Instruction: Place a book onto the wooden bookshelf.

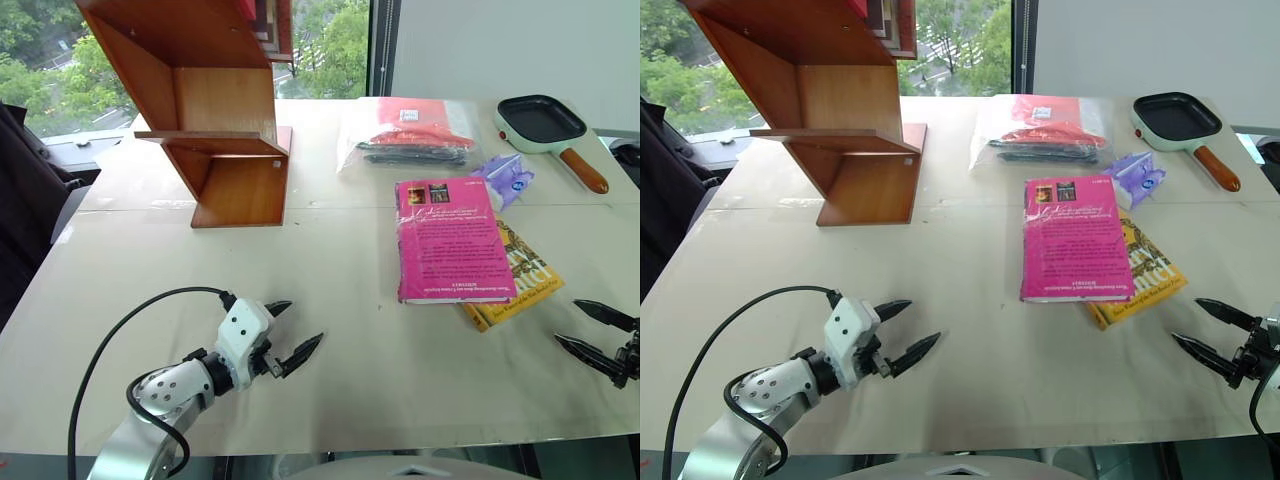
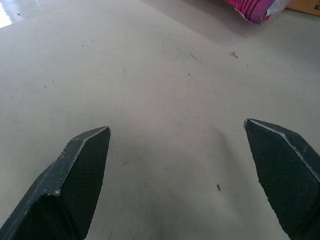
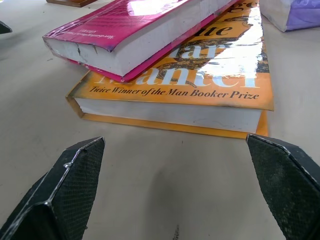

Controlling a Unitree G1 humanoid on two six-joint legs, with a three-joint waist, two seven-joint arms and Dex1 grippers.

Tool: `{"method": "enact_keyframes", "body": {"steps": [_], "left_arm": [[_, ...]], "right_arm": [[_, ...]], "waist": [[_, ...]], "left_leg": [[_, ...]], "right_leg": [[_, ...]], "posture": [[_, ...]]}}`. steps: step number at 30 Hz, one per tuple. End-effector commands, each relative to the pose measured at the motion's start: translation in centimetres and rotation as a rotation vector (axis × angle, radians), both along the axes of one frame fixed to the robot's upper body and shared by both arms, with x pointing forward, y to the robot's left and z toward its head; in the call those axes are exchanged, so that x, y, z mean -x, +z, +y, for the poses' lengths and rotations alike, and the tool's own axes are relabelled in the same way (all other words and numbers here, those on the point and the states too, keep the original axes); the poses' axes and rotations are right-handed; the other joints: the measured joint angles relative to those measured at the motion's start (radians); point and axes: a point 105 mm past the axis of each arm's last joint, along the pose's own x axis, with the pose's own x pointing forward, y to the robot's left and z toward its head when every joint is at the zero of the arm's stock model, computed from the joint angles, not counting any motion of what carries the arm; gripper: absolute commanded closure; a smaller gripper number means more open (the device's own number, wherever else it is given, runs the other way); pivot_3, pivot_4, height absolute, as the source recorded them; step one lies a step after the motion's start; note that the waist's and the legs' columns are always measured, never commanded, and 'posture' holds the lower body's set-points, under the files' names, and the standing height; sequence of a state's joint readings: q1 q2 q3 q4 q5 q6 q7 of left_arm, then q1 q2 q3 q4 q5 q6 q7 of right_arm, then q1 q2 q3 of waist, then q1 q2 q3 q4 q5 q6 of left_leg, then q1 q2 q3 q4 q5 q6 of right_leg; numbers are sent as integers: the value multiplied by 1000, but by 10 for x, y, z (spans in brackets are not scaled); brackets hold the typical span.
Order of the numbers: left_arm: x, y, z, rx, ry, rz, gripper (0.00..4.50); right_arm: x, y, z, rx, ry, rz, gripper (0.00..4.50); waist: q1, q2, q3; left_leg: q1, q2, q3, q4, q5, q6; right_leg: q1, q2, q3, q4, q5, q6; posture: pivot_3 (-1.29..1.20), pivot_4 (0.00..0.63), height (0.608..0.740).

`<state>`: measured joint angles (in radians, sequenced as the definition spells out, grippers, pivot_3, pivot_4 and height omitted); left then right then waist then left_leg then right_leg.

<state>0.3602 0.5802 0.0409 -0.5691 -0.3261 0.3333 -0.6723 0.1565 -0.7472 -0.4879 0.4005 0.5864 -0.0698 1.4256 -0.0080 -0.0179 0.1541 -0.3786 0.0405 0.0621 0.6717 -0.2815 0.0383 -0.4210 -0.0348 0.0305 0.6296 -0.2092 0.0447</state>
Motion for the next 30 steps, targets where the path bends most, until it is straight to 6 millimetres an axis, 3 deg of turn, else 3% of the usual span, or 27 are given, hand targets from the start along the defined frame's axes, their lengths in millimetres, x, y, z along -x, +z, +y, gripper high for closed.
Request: {"method": "enact_keyframes", "body": {"steps": [1,14,23,28,30], "left_arm": [[-3,10,3,-5,1,-51,75],[-8,13,8,3,-13,-57,75],[-34,30,18,26,-5,-115,75],[-56,32,4,46,-108,-135,75],[-72,30,-12,66,-167,-129,75]], "right_arm": [[0,7,0,24,16,-23,0],[3,8,1,30,-4,-39,0],[11,26,6,38,-27,-109,0],[31,51,32,-11,13,-131,0],[44,62,54,-38,76,-120,0]], "waist": [[0,0,0],[0,0,0],[2,1,0],[20,1,-1],[22,3,-1]], "left_leg": [[0,0,0,0,0,0],[0,0,0,0,0,0],[0,0,0,0,0,0],[-1,-1,0,0,0,0],[-1,-1,0,0,0,0]], "right_leg": [[0,0,0,0,0,0],[0,0,0,0,0,0],[0,0,-1,0,0,0],[0,0,-2,0,0,0],[0,1,-2,0,-1,1]], "posture": [[0,150,731],[0,150,731],[0,150,731],[0,150,731],[0,150,731]]}}
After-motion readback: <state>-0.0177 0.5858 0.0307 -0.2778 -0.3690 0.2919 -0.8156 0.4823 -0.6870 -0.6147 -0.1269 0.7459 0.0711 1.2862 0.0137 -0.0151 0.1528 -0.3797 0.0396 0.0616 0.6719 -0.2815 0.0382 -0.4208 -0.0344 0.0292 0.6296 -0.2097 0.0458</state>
